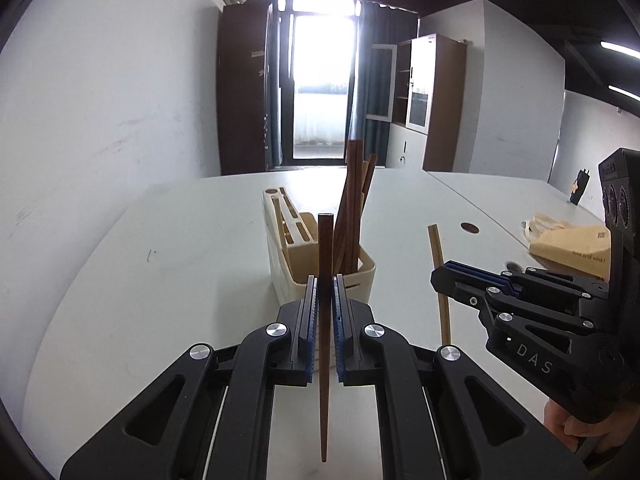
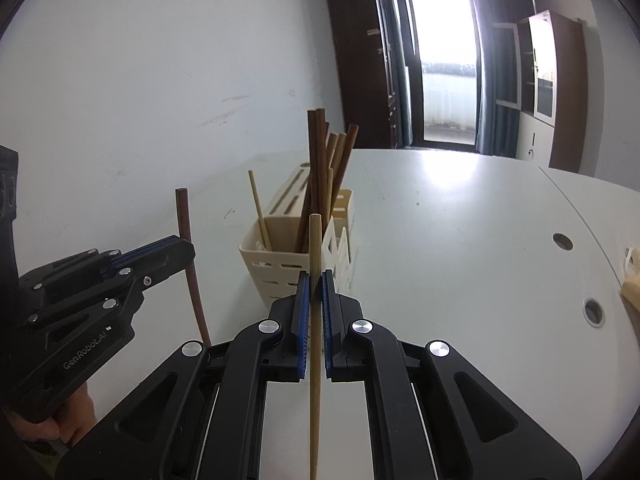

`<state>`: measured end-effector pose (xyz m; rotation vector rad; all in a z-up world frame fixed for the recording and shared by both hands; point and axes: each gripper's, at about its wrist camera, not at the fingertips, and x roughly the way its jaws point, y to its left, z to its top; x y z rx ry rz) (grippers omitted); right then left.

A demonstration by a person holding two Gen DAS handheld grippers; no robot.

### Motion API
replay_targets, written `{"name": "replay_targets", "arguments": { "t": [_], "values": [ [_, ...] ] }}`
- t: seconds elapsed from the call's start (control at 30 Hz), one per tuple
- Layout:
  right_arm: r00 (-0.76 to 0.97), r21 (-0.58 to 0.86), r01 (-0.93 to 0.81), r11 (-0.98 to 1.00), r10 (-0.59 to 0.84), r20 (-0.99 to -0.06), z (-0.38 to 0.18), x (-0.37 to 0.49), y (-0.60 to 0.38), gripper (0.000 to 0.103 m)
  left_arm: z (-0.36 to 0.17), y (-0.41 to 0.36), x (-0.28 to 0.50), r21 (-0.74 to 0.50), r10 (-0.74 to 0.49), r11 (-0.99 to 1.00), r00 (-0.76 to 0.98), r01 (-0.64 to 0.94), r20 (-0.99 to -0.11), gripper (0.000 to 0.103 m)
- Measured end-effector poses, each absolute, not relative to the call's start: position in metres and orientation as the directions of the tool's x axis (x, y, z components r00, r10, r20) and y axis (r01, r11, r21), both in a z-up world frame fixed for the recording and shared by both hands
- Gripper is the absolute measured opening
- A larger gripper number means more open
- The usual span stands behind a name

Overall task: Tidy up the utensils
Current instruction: 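Lift both chopsticks with both tools up over the holder, then lower both chopsticks into the holder opening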

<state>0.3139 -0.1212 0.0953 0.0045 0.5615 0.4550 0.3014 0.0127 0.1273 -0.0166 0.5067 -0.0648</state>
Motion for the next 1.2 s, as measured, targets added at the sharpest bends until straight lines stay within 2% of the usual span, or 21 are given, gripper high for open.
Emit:
{"name": "replay_targets", "arguments": {
  "t": [0.3, 0.7, 0.8, 1.2],
  "values": [
    [0.787, 0.183, -0.445, 0.876, 0.481, -0.387, 0.127, 0.334, -0.123, 0.007, 0.187, 0.025, 0.29, -0.092, -0.082, 0.994, 0.95, 0.056, -0.3, 0.007],
    [0.841, 0.111, -0.475, 0.873, 0.487, -0.235, 0.134, 0.329, -0.116, 0.007, 0.199, 0.018, 0.293, -0.063, -0.061, 0.997, 0.98, 0.05, -0.189, 0.007],
    [0.861, 0.117, -0.467, 0.876, 0.481, -0.164, 0.14, 0.327, -0.123, 0.007, 0.203, 0.019, 0.287, -0.049, -0.014, 0.999, 0.994, 0.008, -0.11, 0.007],
    [0.88, 0.18, -0.467, 0.866, 0.437, 0.184, 0.157, 0.305, -0.153, 0.007, 0.215, 0.015, 0.265, -0.097, -0.012, 0.995, 0.992, 0.025, 0.124, 0.007]
  ]
}}
